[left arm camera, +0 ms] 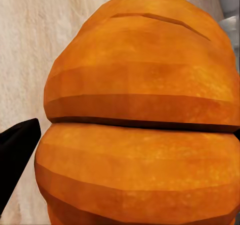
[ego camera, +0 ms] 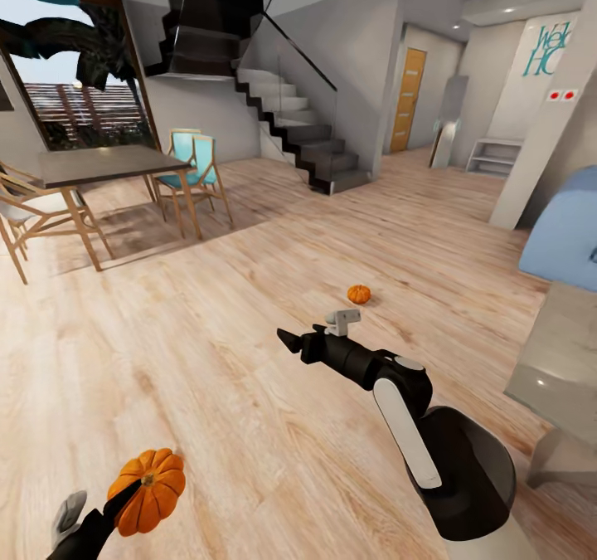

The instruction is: Place each of the two pumpkins and all three candles from the living room inside a cabinet in the living room (use any cabinet), then make sure every cabinet is closed, and position the cauldron so it is next to a table in the living room.

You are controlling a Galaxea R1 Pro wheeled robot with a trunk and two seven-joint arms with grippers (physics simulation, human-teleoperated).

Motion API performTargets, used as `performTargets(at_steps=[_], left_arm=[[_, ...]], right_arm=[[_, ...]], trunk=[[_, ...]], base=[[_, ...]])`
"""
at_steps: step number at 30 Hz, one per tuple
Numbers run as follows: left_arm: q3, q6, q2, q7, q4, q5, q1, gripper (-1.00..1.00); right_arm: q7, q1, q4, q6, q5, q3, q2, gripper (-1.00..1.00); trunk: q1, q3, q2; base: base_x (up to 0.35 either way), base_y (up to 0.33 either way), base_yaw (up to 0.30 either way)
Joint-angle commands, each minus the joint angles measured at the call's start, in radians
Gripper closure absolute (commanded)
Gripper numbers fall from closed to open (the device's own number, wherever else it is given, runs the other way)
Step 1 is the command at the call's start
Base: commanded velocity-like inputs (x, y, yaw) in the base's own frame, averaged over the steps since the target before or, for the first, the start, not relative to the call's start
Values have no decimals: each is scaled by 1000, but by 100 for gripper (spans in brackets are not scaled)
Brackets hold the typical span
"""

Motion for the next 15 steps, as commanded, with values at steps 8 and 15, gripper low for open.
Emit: performTargets(at_steps=[8, 15], left_arm=[[0, 0, -2, -1, 0, 6, 0, 100], [-1, -4, -2, -3, 0, 5, 0, 100]], right_arm=[[-2, -1, 0, 0, 0, -8, 0, -100], [-4, 0, 0, 1, 0, -13, 2, -100]], trunk=[[0, 6, 0], [0, 11, 0]], base=[[222, 249, -291], [252, 219, -292]])
